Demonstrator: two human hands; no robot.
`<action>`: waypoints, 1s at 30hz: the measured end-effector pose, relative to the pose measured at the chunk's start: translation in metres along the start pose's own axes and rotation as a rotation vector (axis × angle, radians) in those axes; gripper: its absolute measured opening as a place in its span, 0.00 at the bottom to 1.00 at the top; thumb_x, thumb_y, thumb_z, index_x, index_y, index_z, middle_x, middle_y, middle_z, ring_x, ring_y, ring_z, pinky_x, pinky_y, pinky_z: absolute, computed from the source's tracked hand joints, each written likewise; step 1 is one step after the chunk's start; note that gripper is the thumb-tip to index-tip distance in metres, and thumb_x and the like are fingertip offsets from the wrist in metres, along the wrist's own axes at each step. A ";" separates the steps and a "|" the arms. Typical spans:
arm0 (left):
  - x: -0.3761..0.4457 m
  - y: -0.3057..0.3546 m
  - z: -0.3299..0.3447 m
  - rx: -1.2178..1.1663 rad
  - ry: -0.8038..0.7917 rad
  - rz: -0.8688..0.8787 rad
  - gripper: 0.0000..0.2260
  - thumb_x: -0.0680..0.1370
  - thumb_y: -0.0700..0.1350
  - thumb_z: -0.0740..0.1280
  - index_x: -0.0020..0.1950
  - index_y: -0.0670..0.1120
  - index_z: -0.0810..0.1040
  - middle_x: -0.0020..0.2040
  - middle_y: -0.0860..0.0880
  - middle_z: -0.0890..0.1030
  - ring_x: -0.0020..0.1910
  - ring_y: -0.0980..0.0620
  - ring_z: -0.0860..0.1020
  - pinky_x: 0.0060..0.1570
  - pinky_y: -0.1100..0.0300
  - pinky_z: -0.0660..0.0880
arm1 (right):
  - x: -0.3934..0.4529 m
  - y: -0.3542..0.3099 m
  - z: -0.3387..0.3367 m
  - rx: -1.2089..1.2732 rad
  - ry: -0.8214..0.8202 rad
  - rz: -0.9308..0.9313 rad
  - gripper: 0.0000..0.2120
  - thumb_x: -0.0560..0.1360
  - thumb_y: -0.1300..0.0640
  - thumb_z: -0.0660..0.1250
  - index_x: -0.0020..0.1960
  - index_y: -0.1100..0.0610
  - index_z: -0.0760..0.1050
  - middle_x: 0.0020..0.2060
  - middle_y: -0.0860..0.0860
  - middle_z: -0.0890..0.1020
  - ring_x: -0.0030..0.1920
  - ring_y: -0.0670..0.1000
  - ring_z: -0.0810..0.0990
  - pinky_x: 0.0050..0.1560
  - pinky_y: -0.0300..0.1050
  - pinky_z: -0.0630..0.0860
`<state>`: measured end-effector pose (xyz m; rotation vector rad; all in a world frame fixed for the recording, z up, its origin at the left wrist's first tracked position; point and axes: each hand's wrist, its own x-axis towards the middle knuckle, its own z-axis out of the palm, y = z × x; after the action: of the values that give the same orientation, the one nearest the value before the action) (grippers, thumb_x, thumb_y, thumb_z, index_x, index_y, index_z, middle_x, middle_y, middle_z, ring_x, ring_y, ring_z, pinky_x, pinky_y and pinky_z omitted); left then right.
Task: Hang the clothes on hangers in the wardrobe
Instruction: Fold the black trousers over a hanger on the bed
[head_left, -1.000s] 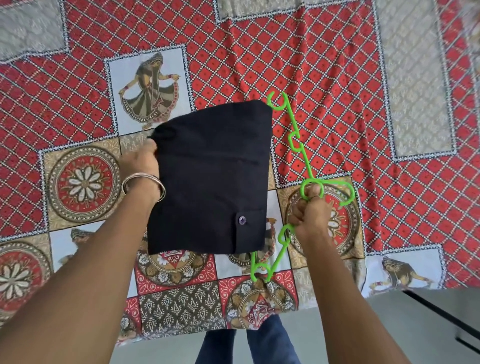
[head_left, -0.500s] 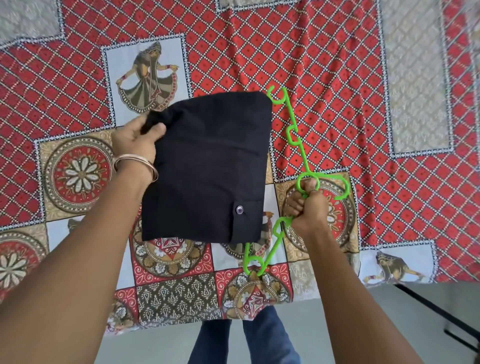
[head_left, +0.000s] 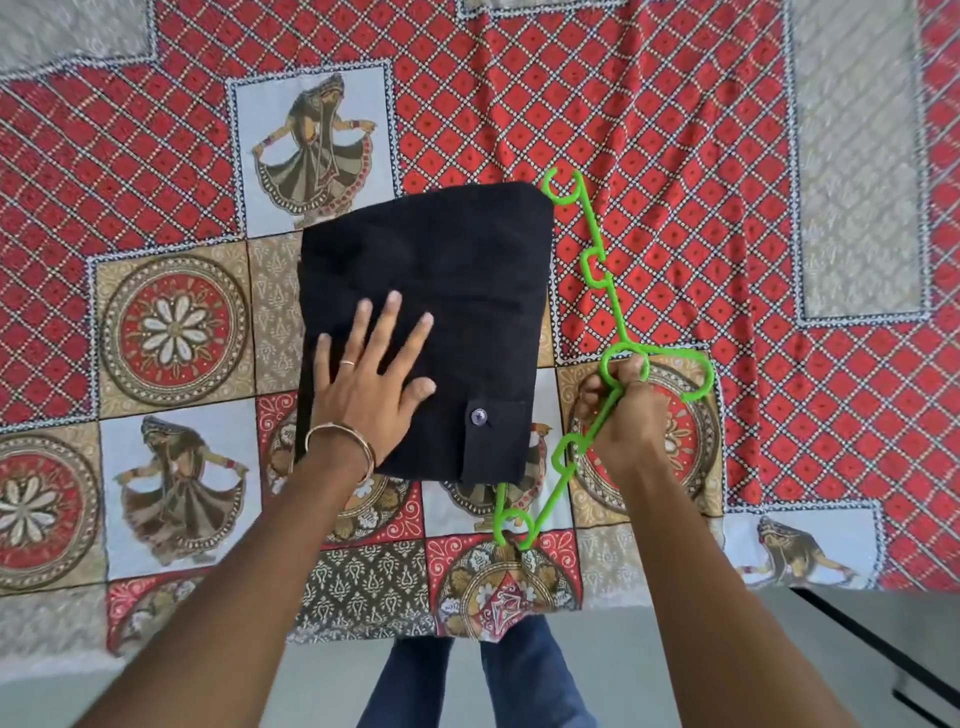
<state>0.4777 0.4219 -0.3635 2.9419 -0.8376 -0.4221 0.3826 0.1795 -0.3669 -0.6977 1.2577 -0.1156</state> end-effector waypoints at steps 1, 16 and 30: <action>0.001 -0.002 0.007 -0.019 -0.048 -0.054 0.27 0.80 0.61 0.48 0.78 0.58 0.44 0.79 0.52 0.43 0.78 0.47 0.47 0.69 0.36 0.52 | -0.001 -0.002 0.002 -0.015 -0.005 -0.022 0.17 0.83 0.49 0.56 0.40 0.57 0.72 0.29 0.52 0.75 0.27 0.48 0.71 0.28 0.40 0.69; 0.009 -0.035 -0.043 -0.398 -0.462 -0.540 0.25 0.81 0.56 0.57 0.65 0.37 0.74 0.61 0.35 0.77 0.60 0.37 0.75 0.58 0.50 0.70 | -0.102 -0.049 0.044 -0.475 -0.297 -0.559 0.10 0.80 0.60 0.64 0.40 0.58 0.78 0.31 0.57 0.78 0.28 0.50 0.70 0.29 0.44 0.67; -0.091 0.013 -0.402 -0.411 0.556 0.393 0.18 0.72 0.52 0.64 0.57 0.45 0.81 0.51 0.43 0.82 0.52 0.39 0.77 0.54 0.48 0.74 | -0.414 -0.153 0.065 -0.913 -0.117 -1.001 0.11 0.73 0.67 0.68 0.32 0.63 0.76 0.19 0.48 0.72 0.20 0.39 0.68 0.25 0.34 0.63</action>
<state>0.5078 0.4495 0.0469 2.2604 -1.0481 0.2184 0.3477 0.2712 0.0682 -2.0583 0.6943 -0.3168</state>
